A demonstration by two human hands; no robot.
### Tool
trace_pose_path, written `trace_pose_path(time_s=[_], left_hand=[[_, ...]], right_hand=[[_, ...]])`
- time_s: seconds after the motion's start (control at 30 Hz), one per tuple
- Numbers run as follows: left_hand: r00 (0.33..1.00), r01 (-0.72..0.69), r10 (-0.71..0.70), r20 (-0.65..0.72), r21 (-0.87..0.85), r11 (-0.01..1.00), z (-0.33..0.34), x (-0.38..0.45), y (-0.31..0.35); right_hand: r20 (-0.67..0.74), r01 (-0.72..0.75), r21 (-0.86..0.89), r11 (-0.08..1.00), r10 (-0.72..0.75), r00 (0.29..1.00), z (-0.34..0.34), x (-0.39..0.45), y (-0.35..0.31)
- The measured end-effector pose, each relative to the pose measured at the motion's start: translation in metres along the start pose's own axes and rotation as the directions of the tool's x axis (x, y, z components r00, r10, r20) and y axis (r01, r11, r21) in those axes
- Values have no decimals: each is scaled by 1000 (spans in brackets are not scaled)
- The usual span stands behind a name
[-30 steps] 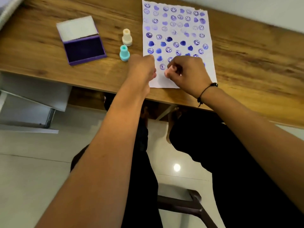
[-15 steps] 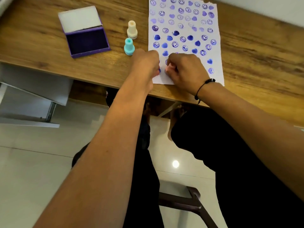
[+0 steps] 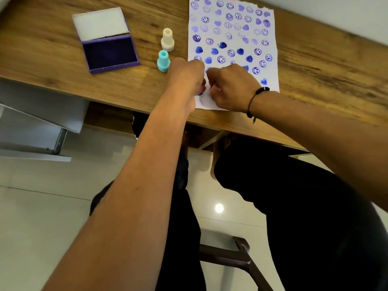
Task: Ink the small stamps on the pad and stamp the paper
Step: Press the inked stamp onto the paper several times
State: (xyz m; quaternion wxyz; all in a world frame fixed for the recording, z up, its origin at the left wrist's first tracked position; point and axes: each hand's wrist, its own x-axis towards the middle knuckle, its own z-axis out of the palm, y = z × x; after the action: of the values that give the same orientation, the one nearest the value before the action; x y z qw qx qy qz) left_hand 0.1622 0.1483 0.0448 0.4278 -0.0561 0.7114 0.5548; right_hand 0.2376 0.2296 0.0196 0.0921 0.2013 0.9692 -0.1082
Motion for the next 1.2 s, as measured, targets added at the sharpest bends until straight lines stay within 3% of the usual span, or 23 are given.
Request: trace_pose_path(time_s=[0.3, 0.5, 0.63, 0.8, 0.97, 1.07, 1.2], left_hand=[[1000, -19, 19, 12, -8, 1000, -5, -6, -1], [999, -32, 31, -24, -14, 999, -11, -1, 1], [996, -54, 54, 65, 1, 999, -6, -6, 0], [977, -26, 46, 209, -98, 995, -7, -10, 1], [927, 45, 41, 373, -221, 974, -11, -13, 3], [912, 90, 36, 408, -286, 954, -12, -14, 3], [909, 126, 20, 416, -321, 939, -12, -14, 2]], right_hand=[[-8, 6, -35, 999, -6, 1000, -5, -5, -2], [-314, -63, 300, 952, 161, 936, -45, -27, 6], [-274, -101, 414, 905, 229, 934, -58, -42, 2], [-247, -114, 531, 840, 282, 927, -61, -37, -2], [-173, -111, 732, 672, 341, 924, -63, -32, -5], [-133, -115, 800, 589, 360, 923, -63, -31, -7], [-107, -132, 808, 574, 364, 925, -59, -30, -8]])
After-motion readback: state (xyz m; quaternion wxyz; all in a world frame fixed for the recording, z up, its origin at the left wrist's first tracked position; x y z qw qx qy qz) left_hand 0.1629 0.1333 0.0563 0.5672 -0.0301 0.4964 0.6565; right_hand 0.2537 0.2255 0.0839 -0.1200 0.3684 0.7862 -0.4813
